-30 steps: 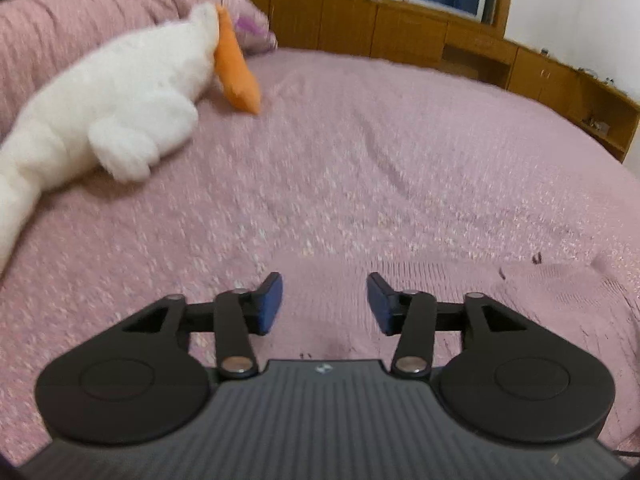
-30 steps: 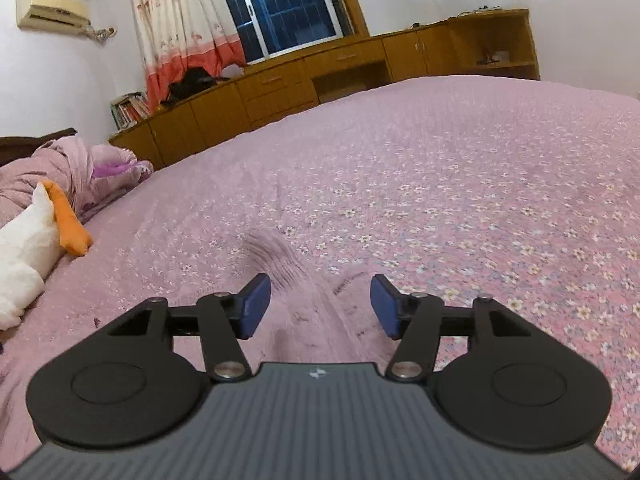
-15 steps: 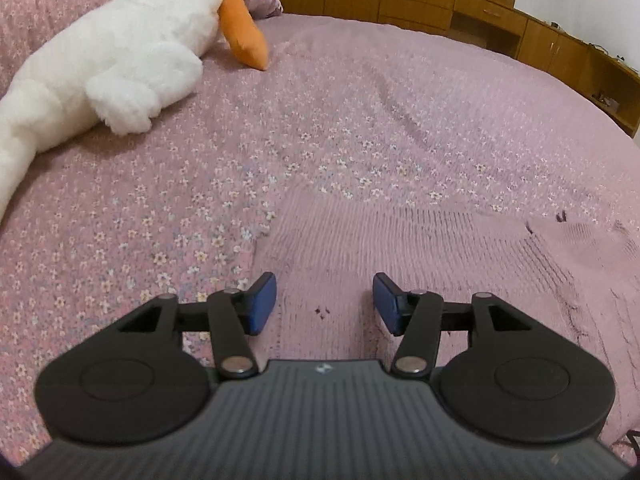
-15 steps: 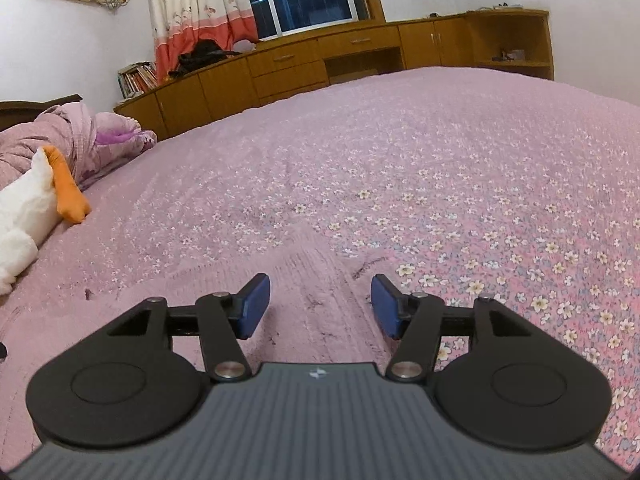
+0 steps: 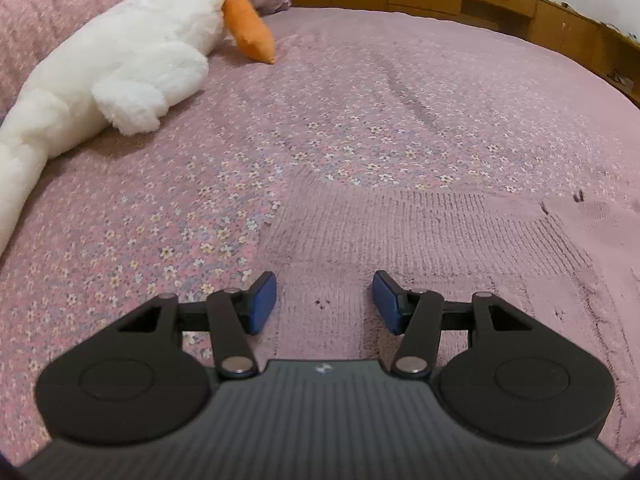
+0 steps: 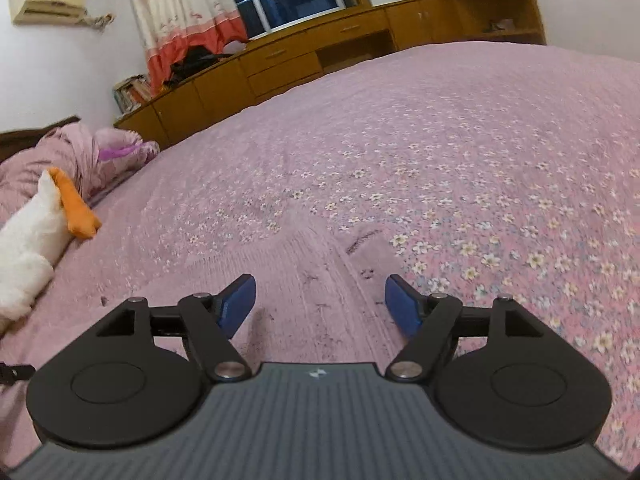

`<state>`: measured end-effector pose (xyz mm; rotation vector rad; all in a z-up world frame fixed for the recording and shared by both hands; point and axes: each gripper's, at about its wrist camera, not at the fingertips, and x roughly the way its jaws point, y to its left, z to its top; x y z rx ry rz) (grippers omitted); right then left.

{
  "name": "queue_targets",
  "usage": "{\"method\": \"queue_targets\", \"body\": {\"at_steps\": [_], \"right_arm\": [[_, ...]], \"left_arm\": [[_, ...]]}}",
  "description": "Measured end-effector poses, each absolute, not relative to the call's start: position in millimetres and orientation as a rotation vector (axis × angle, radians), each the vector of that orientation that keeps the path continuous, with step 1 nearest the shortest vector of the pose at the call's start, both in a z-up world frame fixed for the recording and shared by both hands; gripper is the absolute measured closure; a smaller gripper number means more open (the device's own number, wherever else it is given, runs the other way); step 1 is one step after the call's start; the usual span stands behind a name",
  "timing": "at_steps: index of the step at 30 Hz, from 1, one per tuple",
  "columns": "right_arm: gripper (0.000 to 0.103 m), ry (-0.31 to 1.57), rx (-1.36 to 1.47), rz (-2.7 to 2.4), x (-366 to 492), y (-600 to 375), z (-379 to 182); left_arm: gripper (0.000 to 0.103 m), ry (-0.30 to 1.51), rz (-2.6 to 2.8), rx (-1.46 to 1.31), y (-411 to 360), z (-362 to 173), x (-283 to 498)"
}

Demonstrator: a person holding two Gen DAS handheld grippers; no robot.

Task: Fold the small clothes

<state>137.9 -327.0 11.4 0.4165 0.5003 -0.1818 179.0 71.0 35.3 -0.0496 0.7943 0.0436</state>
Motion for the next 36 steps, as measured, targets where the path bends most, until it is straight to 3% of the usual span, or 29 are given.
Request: {"method": "queue_targets", "body": {"at_steps": [14,24,36], "right_arm": [[0.020,0.579,0.519,-0.253,79,-334,8],[0.003,0.572,0.576,-0.091,69,-339,-3],[0.003,0.520,0.749,0.025,84,-349,-7]], "left_arm": [[0.048,0.849,0.045,-0.198,93,45,168],[0.048,0.881,0.135,-0.244,104,45,164],[0.048,0.915,0.176,-0.277,115,56,132]]}}
